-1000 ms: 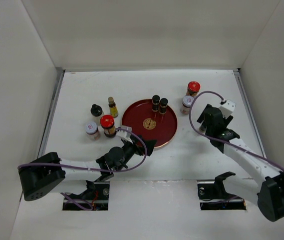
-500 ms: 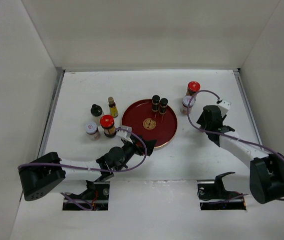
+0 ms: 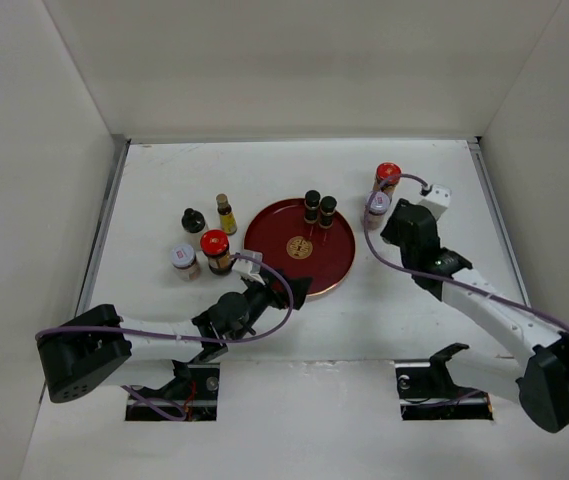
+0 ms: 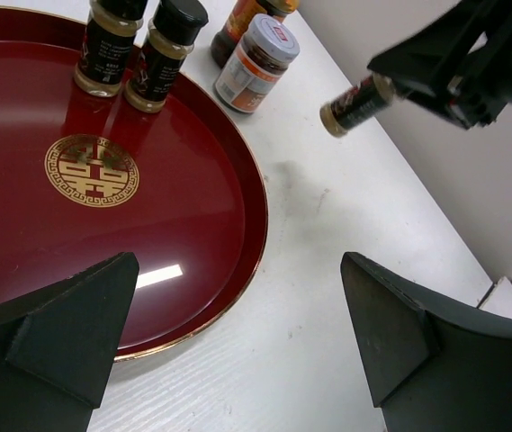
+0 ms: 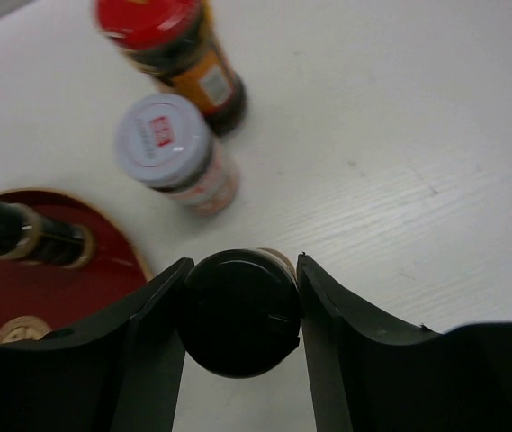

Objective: Organize the condiment bottles

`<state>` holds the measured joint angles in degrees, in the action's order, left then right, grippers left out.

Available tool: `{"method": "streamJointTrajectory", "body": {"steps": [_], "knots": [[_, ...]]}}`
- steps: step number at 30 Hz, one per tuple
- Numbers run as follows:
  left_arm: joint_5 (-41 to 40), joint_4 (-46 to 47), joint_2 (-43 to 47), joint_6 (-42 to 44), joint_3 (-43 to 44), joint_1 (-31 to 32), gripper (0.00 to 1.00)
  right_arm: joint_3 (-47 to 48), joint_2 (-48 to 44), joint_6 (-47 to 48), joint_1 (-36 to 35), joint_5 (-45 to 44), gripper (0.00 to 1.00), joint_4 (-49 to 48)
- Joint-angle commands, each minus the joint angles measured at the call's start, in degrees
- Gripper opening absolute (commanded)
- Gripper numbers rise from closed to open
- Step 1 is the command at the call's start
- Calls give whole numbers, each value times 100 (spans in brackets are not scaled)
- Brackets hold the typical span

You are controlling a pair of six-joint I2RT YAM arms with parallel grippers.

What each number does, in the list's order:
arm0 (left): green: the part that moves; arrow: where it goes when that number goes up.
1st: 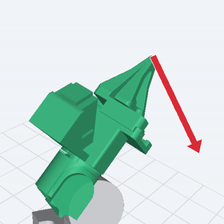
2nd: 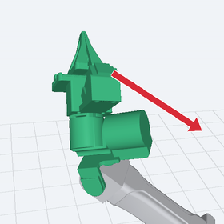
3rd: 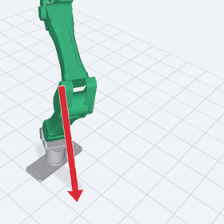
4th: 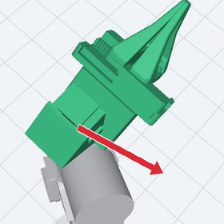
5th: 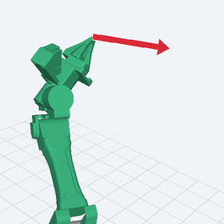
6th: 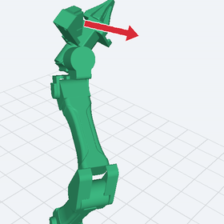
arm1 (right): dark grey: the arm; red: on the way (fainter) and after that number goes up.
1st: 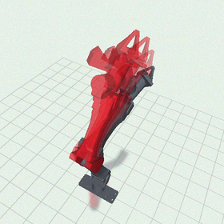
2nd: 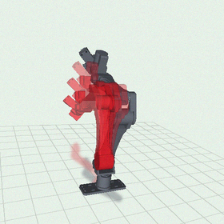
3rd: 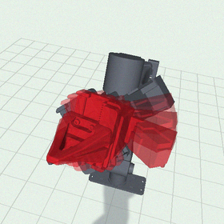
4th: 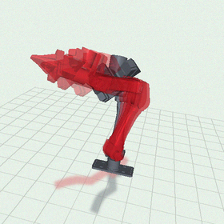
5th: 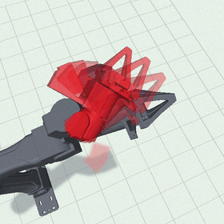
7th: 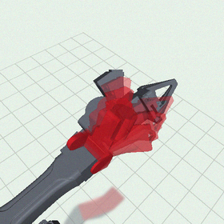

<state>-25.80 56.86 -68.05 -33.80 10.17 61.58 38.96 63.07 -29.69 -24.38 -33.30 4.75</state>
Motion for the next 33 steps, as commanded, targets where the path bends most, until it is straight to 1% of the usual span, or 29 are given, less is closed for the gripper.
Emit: {"method": "streamJointTrajectory", "body": {"steps": [1, 8, 11, 15, 21, 22, 24, 26, 33], "knots": [[40, 334, 38, -65, 2, -37, 100, 638, 160, 209, -527, -63, 36, -158], [31, 343, 99, -74, -42, -54, 100, 1622, 1742, 701, -1274, 60, 37, -931], [32, 326, 143, -65, -51, -37, 100, 2000, 2453, 860, -1389, 69, 37, -1091], [58, 343, 108, -83, -51, -46, 100, 2221, 3026, 921, -1407, 69, 37, -1187], [58, 343, 82, -92, -51, -81, 100, 2177, 3299, 860, -1372, 78, 39, -1266], [58, 343, 82, -100, -51, -72, 100, 2160, 3308, 851, -1363, 78, 40, -1275], [58, 343, 82, -100, -42, -72, 100, 2116, 3335, 842, -1354, 78, 47, -1310], [66, 343, 55, -100, -33, -90, 100, 2098, 3378, 816, -1310, 113, 50, -1319], [84, 343, 73, -100, -33, -55, 100, 2037, 3449, 684, -1179, 280, 56, -1231]]}}
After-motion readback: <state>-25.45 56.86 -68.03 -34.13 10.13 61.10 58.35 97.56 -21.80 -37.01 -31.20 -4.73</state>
